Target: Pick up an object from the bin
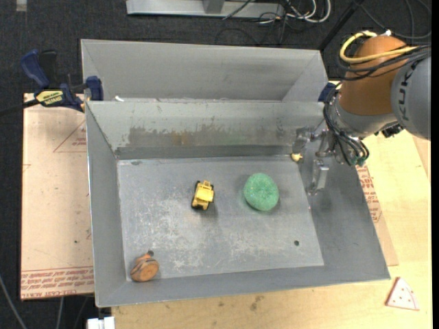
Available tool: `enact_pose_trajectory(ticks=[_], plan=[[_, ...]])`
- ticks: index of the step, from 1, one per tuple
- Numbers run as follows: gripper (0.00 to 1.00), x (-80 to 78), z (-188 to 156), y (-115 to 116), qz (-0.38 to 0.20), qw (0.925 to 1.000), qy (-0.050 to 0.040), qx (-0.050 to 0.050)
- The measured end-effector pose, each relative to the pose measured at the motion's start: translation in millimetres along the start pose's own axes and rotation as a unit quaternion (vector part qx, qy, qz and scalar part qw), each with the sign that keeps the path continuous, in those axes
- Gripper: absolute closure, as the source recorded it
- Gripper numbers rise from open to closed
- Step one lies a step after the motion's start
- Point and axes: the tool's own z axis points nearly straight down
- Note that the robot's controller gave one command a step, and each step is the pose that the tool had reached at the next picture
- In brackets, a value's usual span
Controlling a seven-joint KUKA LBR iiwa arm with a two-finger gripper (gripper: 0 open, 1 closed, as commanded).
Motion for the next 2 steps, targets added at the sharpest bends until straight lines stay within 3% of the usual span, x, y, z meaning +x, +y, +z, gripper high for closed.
enact_pose_trajectory(ticks=[1, 2], plan=[[0.00, -1.9, -5.1, 0.5, -0.001, 1.0000, -0.0037, 0.001], [0.00, 24.2, 57.9, 76.6, -0.021, 0.9998, -0.0041, 0.001]])
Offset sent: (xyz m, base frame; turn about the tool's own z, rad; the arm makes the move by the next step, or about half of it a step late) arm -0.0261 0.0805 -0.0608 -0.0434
